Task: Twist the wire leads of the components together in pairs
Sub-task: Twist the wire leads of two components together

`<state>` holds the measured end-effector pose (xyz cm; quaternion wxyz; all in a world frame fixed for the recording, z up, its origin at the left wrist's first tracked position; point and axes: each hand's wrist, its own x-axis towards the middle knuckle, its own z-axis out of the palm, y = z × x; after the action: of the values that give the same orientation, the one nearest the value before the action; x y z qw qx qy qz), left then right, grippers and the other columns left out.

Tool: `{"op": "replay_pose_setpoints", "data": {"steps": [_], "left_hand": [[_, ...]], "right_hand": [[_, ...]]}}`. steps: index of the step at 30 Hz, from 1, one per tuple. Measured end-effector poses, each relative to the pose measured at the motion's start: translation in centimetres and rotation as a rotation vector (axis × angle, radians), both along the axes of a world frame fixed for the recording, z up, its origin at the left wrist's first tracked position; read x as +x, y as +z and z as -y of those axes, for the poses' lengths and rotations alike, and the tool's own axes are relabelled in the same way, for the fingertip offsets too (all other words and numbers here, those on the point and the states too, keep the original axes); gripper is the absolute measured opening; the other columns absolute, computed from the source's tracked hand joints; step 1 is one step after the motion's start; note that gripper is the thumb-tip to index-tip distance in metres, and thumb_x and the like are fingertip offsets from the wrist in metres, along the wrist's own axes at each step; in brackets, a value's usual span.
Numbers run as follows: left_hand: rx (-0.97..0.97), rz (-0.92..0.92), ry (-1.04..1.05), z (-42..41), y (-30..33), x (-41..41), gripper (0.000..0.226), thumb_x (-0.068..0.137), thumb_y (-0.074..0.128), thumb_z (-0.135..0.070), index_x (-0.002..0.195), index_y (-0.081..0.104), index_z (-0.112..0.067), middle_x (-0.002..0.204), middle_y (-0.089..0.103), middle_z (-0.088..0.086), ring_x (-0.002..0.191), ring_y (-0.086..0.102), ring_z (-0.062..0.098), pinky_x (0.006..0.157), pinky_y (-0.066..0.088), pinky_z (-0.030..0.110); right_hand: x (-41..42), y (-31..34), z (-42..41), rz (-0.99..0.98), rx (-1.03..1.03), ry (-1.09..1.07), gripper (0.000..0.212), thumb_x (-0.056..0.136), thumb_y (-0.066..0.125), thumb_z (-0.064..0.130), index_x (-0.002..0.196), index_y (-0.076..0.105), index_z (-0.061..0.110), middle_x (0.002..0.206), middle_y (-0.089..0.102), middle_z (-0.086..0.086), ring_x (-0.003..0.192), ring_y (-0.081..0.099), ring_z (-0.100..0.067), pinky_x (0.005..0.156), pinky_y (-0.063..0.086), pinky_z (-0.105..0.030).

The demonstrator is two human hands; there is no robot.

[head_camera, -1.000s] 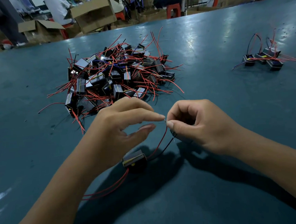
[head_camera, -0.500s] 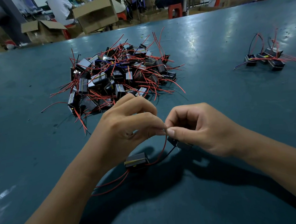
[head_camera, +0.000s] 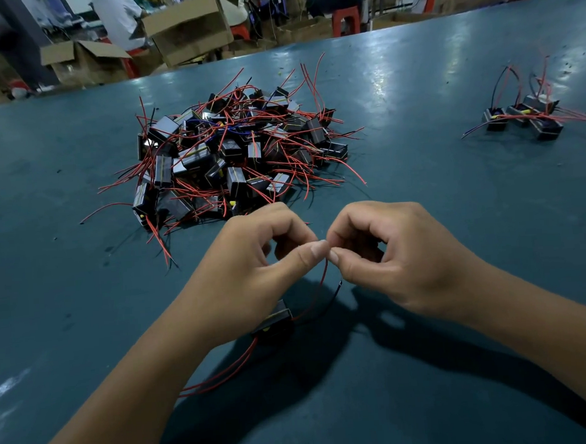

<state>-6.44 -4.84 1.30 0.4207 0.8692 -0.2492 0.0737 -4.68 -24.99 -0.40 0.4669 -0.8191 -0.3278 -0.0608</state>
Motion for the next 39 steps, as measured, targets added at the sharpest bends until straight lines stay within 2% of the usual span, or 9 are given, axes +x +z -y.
{"op": "replay_pose_setpoints", "data": {"steps": [3, 6, 10, 12, 15, 21, 29, 34, 39], "left_hand": [[-0.221, -0.266, 0.091, 0.8, -0.6, -0.1, 0.021, 0.090, 0.072, -0.021, 0.070, 0.066, -0.015, 0.054, 0.047, -0.014, 0.045, 0.035, -0.001, 0.046, 0.026, 0.007], [-0.301, -0.355, 0.133, 0.9, -0.7, -0.1, 0.020, 0.087, 0.073, -0.023, 0.070, 0.069, -0.013, 0.054, 0.047, -0.009, 0.048, 0.034, 0.001, 0.046, 0.027, 0.009], [-0.185, -0.237, 0.115, -0.3, -0.4, 0.3, 0.017, 0.089, 0.069, -0.033, 0.078, 0.076, -0.021, 0.061, 0.052, 0.006, 0.059, 0.042, 0.015, 0.054, 0.032, 0.027], [-0.097, -0.103, 0.084, -0.8, -0.1, 0.4, 0.009, 0.088, 0.067, -0.027, 0.085, 0.075, -0.027, 0.074, 0.062, 0.000, 0.066, 0.053, 0.010, 0.060, 0.040, 0.023], [0.111, 0.212, 0.007, -0.9, 0.1, 0.5, 0.021, 0.087, 0.074, -0.008, 0.103, 0.073, -0.022, 0.096, 0.062, -0.001, 0.083, 0.056, 0.015, 0.070, 0.042, 0.020], [0.154, 0.473, -0.051, -0.8, -0.2, 0.9, 0.013, 0.085, 0.077, -0.020, 0.094, 0.077, -0.011, 0.095, 0.059, 0.004, 0.090, 0.061, 0.024, 0.078, 0.049, 0.037], [0.250, 0.553, -0.080, -1.0, 0.1, 0.9, 0.008, 0.087, 0.077, -0.021, 0.091, 0.080, -0.015, 0.091, 0.062, 0.003, 0.078, 0.053, 0.025, 0.070, 0.042, 0.032], [0.264, 0.570, -0.089, -0.8, -0.1, 1.0, 0.015, 0.091, 0.073, -0.021, 0.084, 0.076, -0.009, 0.087, 0.062, 0.002, 0.077, 0.052, 0.023, 0.068, 0.044, 0.038], [0.128, 0.280, -0.075, -0.5, -0.1, 0.5, 0.012, 0.091, 0.070, -0.024, 0.084, 0.071, -0.015, 0.086, 0.056, -0.005, 0.082, 0.055, 0.015, 0.074, 0.043, 0.028]], "right_hand": [[0.0, -0.2, -0.1, -0.006, 0.008, -0.020, 0.007, 0.085, 0.066, 0.016, 0.079, 0.064, 0.019, 0.063, 0.055, 0.016, 0.056, 0.050, -0.006, 0.056, 0.035, -0.010], [0.1, -0.4, 0.1, -0.087, 0.035, -0.014, 0.013, 0.088, 0.069, 0.011, 0.079, 0.064, 0.019, 0.062, 0.058, 0.007, 0.054, 0.047, -0.005, 0.052, 0.039, -0.021], [0.5, -0.5, 0.3, -0.166, 0.063, -0.017, 0.016, 0.090, 0.069, 0.015, 0.077, 0.063, 0.022, 0.065, 0.062, -0.004, 0.055, 0.047, -0.010, 0.056, 0.045, -0.036], [0.6, -0.5, 0.3, -0.220, 0.096, 0.002, 0.015, 0.089, 0.068, 0.017, 0.077, 0.063, 0.022, 0.062, 0.059, -0.004, 0.055, 0.048, -0.011, 0.054, 0.044, -0.037], [0.6, -0.4, 0.3, -0.309, 0.168, 0.052, 0.011, 0.087, 0.065, 0.017, 0.077, 0.063, 0.020, 0.061, 0.058, 0.001, 0.054, 0.048, -0.013, 0.053, 0.043, -0.033], [0.6, -0.4, 0.6, -0.403, 0.220, 0.173, 0.010, 0.092, 0.064, 0.005, 0.083, 0.063, 0.008, 0.063, 0.058, -0.005, 0.052, 0.049, -0.018, 0.050, 0.042, -0.035], [0.5, -0.4, 0.5, -0.424, 0.208, 0.221, 0.007, 0.090, 0.063, 0.010, 0.084, 0.062, 0.006, 0.064, 0.057, -0.009, 0.052, 0.049, -0.019, 0.050, 0.042, -0.035], [0.4, -0.3, 0.3, -0.332, 0.167, 0.156, 0.007, 0.086, 0.065, 0.019, 0.079, 0.064, 0.018, 0.063, 0.057, -0.002, 0.055, 0.047, -0.014, 0.052, 0.041, -0.031], [0.1, 0.0, 0.2, -0.100, 0.049, 0.065, 0.009, 0.085, 0.066, 0.019, 0.077, 0.063, 0.022, 0.063, 0.056, 0.016, 0.054, 0.048, -0.005, 0.055, 0.040, -0.017]]}}
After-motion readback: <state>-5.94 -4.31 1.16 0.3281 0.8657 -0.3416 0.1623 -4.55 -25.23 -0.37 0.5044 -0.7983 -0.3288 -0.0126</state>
